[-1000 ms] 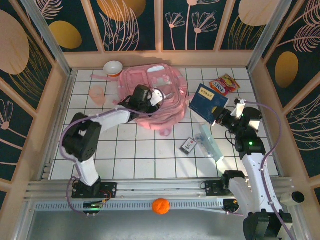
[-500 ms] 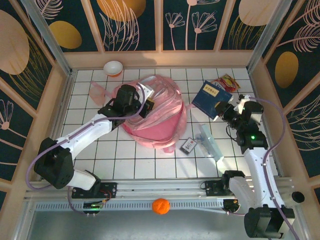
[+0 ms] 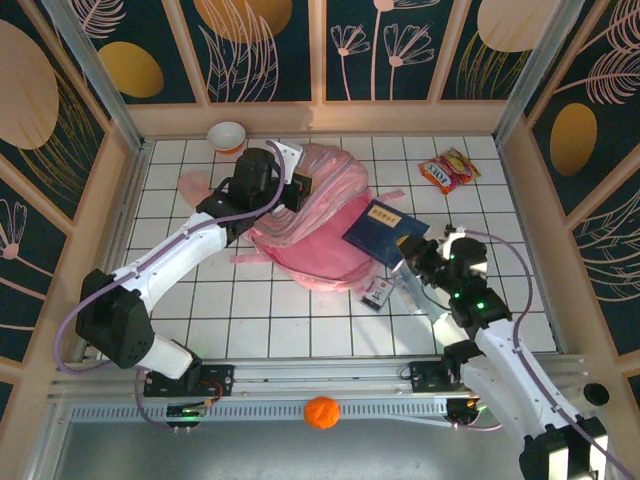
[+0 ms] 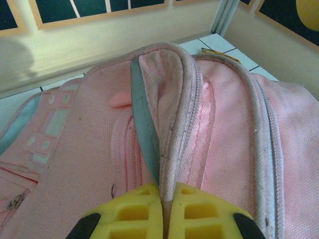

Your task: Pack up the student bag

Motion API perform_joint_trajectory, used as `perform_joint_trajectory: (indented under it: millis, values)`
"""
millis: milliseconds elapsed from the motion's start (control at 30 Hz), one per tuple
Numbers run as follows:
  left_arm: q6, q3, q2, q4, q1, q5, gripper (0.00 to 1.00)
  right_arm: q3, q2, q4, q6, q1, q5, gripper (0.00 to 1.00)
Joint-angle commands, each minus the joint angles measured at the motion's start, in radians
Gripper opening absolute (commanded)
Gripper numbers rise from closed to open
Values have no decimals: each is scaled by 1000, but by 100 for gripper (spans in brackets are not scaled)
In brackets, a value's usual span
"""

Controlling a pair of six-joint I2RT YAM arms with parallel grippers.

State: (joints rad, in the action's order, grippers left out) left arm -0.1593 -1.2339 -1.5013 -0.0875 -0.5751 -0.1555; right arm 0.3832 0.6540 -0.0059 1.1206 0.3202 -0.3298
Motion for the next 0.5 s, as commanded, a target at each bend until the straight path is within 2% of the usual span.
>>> perform_joint_trajectory:
  millis: [0, 133, 233, 467]
  values:
    - [-17, -74, 10, 120, 3, 0, 0, -9, 25, 266, 104, 81, 96, 0]
    - [-14, -93, 0, 118, 4, -14, 0, -56, 133, 495, 174, 192, 188, 0]
    - [-16, -104, -5, 121, 7, -24, 0, -32, 230, 574, 171, 273, 279, 0]
    - [-48, -82, 0, 156, 6, -57, 0, 22, 488, 814, 208, 342, 352, 0]
